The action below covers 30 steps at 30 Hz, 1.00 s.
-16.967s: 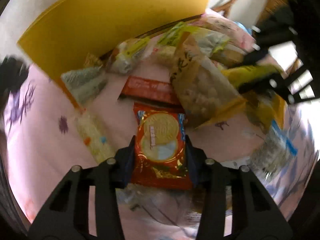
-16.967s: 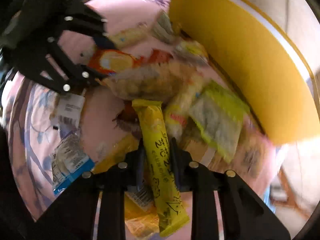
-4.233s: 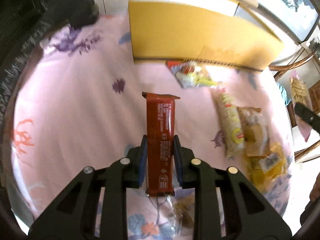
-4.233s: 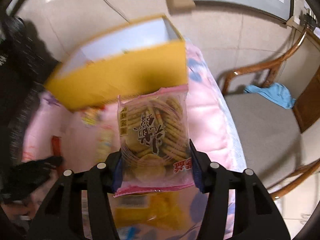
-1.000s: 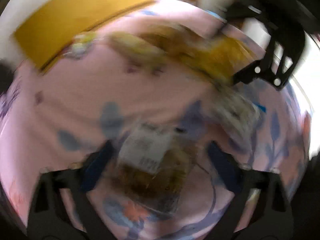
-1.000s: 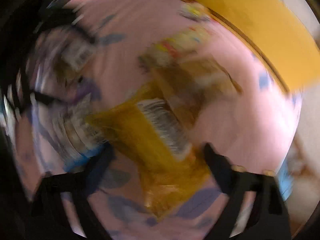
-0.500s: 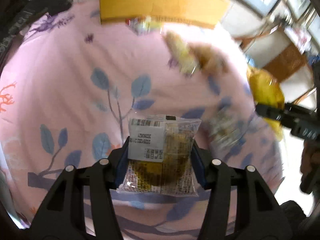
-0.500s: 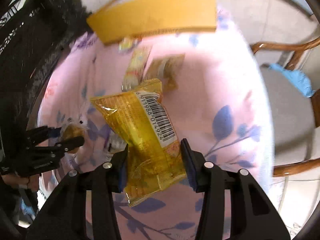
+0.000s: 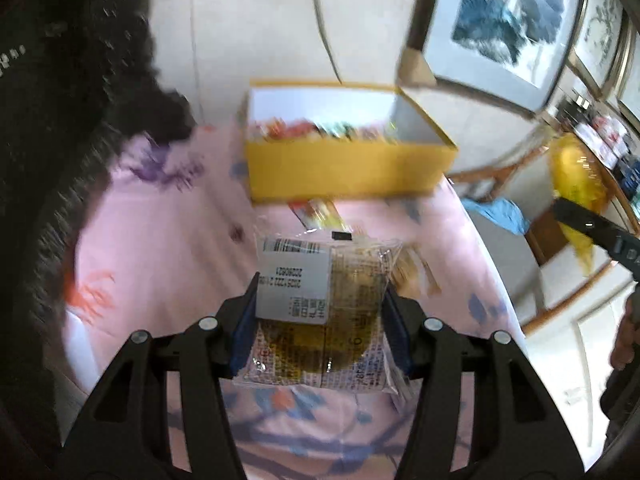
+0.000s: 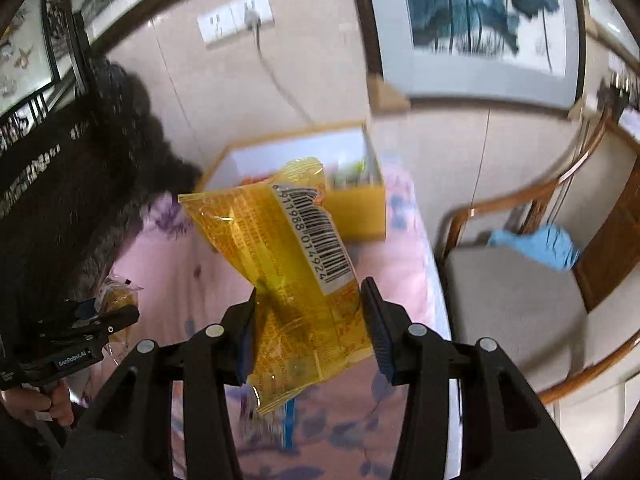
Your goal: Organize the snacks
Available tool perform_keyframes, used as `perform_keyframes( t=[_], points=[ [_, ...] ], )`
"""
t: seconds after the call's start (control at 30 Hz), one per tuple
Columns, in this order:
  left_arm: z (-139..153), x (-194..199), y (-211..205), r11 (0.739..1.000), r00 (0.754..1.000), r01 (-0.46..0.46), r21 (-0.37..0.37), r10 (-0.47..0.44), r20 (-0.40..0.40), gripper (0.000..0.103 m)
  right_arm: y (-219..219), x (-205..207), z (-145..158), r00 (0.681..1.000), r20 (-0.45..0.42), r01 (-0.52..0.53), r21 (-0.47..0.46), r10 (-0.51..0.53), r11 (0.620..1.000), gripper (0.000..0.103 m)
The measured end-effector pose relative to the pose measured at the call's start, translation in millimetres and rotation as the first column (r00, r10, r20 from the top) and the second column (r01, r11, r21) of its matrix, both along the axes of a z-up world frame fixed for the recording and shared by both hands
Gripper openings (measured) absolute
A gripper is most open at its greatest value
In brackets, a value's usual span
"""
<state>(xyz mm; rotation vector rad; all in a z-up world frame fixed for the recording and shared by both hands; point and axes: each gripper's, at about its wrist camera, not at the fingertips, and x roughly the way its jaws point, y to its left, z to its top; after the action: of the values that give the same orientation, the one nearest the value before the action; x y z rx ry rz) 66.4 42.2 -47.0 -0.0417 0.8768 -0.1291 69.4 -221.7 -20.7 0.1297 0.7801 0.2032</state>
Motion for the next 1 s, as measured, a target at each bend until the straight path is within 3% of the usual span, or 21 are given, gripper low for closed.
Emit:
perform_keyframes(
  t=[0.2, 0.33, 0.53, 0.63, 0.87, 1.0],
  points=[
    [30, 22, 9, 0.999, 0.998, -0.013, 0.042, 0.010, 0.058, 0.056, -6, 35, 34, 0.995, 0.097, 0.038, -0.020, -0.036, 0.999, 0.047],
    [50, 48, 19, 1.000, 0.995, -0.006, 0.025, 0.004, 0.096, 0.056, 0, 60, 46, 0.992, 0.121, 0.036, -0.031, -0.032, 0.999, 0.047],
    [78, 117, 24, 0.992, 0.985, -0.064, 0.113, 0.044, 0.166, 0.056, 33, 120, 71, 0.984, 0.173, -0.026, -0.023, 0.030, 0.999, 0.047],
    [81, 152, 21, 0.977, 0.983, -0.094, 0.193, 0.059, 0.176, 0.056, 39, 155, 76, 0.982, 0.186, -0.029, 0.006, 0.027, 1.000, 0.047],
    [78, 217, 29, 0.968, 0.966, -0.206, 0.144, 0.178, 0.189, 0.056, 40, 236, 47, 0.994, 0.106, -0.003, -0.014, 0.005, 1.000, 0.047],
    [67, 244, 26, 0.977, 0.970, -0.191, 0.096, 0.173, 0.173, 0.056, 35, 263, 17, 0.998, 0.067, 0.011, -0.029, -0.009, 1.000, 0.047]
  ],
)
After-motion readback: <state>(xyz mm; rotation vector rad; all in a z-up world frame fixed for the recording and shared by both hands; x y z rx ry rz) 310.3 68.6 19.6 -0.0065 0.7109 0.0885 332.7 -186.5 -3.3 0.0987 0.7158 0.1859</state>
